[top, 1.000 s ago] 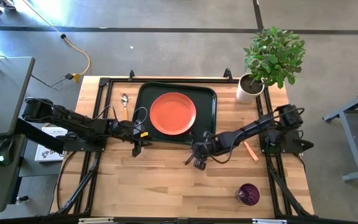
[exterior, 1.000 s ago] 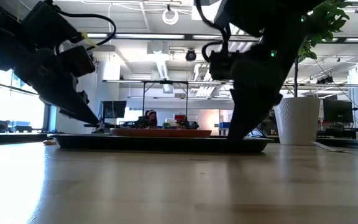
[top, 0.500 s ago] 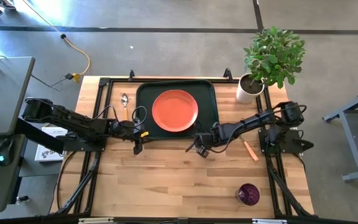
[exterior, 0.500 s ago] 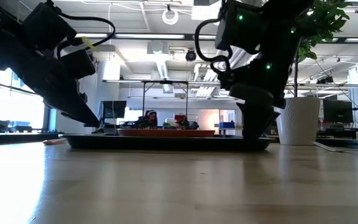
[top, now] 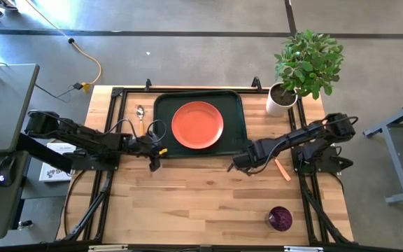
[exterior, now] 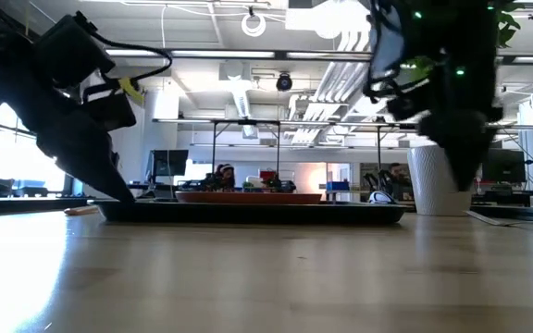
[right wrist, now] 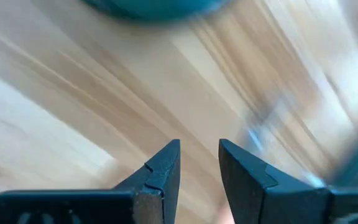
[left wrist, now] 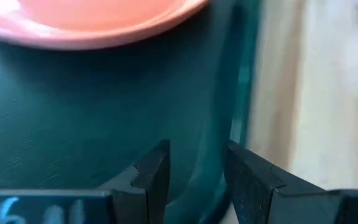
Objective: Pick and place plate/cup/fork/spoon on tray
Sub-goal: Put the orange fork on the black tray to the right of the orange plate
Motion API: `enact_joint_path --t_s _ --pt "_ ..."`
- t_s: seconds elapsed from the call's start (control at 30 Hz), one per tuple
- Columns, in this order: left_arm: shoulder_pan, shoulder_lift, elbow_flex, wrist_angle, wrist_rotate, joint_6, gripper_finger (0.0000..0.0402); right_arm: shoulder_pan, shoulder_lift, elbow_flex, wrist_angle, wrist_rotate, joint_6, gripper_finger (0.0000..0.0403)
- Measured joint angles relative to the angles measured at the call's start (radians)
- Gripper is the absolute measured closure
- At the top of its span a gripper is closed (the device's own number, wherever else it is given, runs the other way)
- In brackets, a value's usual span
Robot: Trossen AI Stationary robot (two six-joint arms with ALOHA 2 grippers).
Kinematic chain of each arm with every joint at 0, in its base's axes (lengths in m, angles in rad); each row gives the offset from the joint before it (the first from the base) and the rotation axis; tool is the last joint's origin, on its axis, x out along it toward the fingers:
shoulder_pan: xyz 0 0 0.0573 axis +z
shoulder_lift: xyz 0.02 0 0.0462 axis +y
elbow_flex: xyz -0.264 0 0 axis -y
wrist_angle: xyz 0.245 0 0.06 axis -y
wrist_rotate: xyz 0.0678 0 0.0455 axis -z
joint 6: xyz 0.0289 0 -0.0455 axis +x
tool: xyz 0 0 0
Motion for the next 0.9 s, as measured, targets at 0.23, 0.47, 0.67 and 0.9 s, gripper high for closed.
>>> enact_joint_path --t_s 0.23,0.47,0.67,0.9 --pt "0.043 0.000 -0.001 -0.027 -0.072 0.000 0.0269 -0.001 0.000 -0.002 -0.150 -0.062 0.040 0.0299" --pt "0.061 0.000 -0.001 -0.034 -0.094 0.016 0.0269 -0.044 -0.035 -0.182 -0.084 -0.079 0.012 0.0273" --pt "0.062 0.000 -0.001 -0.010 -0.144 0.018 0.0269 -0.076 -0.070 -0.338 0.087 -0.146 0.015 0.0224" --pt "0.062 0.000 0.000 0.007 -0.163 0.018 0.0269 -0.114 -0.124 -0.374 0.122 -0.148 -0.031 0.0238"
